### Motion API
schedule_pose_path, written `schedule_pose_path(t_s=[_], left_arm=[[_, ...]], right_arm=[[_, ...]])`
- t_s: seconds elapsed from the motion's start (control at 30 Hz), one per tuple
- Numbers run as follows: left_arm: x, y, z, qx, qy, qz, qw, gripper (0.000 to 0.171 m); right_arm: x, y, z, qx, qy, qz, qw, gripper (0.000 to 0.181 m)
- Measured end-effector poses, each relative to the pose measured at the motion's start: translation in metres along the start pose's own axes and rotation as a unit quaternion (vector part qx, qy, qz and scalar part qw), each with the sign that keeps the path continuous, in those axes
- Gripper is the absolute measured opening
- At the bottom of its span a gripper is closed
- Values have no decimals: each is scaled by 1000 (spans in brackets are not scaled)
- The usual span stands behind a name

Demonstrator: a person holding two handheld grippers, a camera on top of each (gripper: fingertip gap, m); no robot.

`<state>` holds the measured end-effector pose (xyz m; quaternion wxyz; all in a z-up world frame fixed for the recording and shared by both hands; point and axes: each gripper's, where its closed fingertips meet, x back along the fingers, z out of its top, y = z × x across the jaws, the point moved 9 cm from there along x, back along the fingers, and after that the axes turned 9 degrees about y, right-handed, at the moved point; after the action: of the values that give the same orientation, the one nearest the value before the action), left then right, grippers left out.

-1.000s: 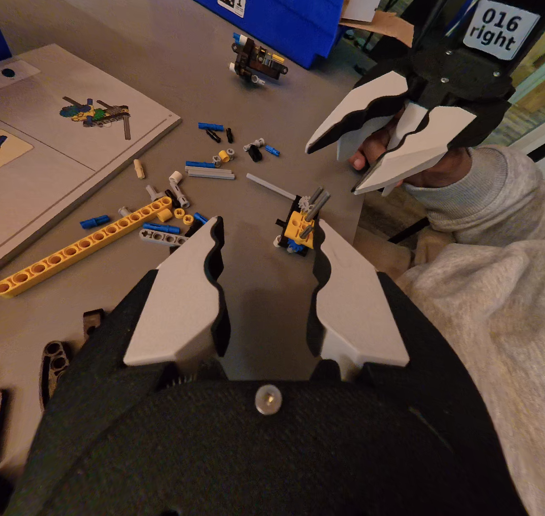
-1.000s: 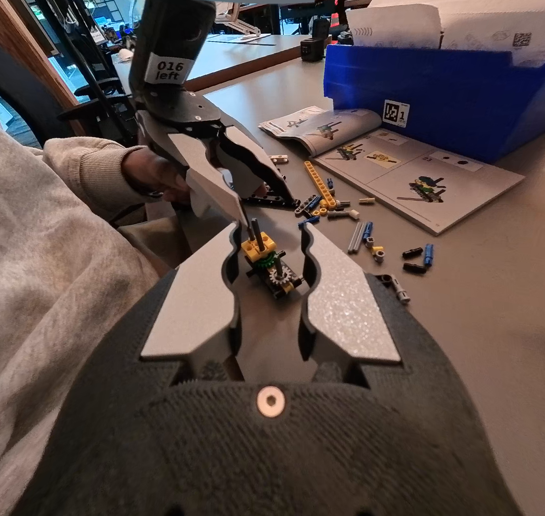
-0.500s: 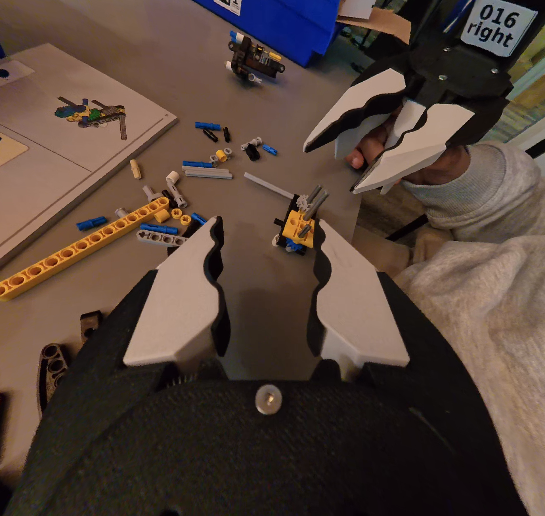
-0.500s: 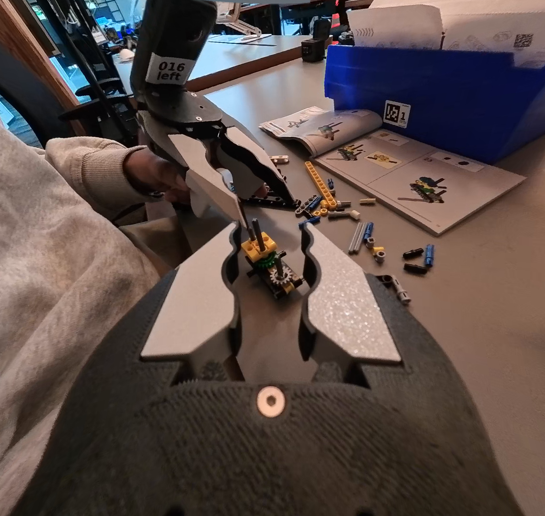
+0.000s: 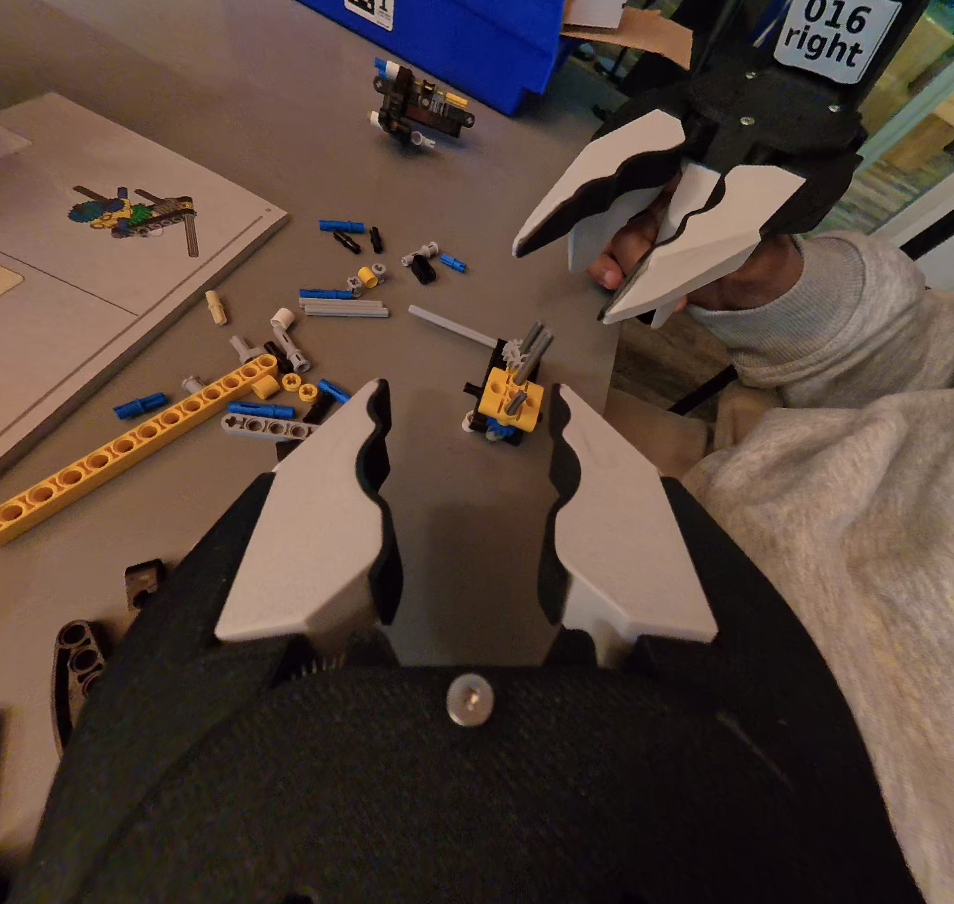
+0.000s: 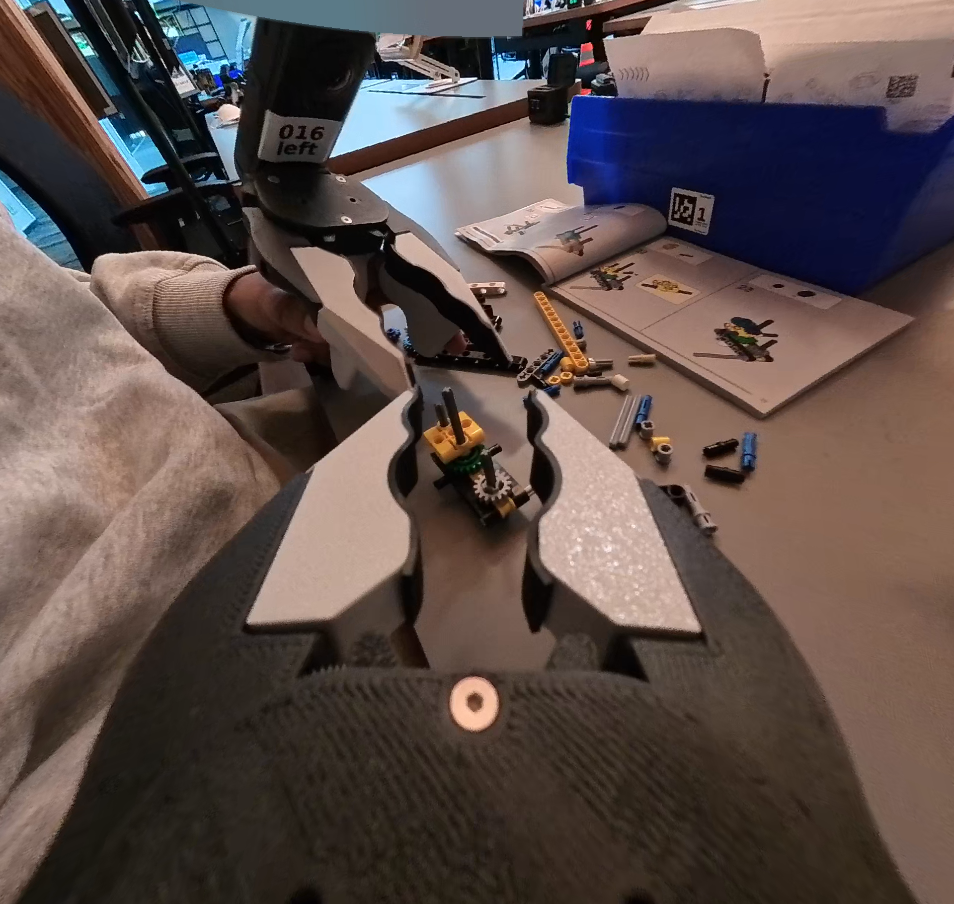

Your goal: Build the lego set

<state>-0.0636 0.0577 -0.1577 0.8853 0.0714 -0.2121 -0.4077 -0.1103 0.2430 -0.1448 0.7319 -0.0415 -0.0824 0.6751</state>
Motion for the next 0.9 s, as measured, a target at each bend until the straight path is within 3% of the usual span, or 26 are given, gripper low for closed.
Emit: schedule_pose_path(t_s=[0.9], left_arm=[[3, -9, 1, 29, 16, 36, 999, 62]], right_arm=[[6, 10, -1, -7, -4, -45, 999, 33]])
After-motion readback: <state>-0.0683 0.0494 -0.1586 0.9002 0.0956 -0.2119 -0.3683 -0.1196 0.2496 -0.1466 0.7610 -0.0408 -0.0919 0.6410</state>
